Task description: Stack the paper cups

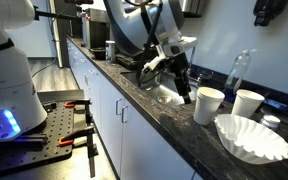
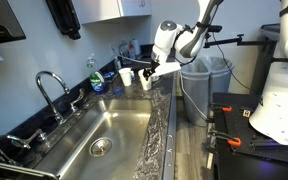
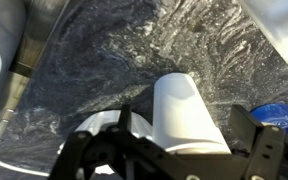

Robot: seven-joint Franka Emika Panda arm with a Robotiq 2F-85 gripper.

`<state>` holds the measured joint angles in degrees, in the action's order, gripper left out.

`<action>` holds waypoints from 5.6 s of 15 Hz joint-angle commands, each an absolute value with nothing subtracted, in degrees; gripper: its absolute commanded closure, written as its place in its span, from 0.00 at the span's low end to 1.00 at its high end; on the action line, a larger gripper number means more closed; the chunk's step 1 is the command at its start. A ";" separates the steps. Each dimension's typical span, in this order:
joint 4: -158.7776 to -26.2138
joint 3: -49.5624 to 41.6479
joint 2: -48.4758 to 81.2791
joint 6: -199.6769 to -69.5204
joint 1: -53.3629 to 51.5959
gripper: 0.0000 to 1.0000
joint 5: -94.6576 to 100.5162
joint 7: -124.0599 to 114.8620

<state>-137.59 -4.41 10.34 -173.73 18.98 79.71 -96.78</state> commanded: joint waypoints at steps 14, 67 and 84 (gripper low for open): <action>-136.83 -4.44 9.70 -173.10 19.01 0.00 83.42 -99.71; -126.52 -1.86 18.54 -161.22 17.24 0.63 121.03 -139.01; -128.78 3.39 14.51 -167.69 16.98 0.63 129.70 -138.51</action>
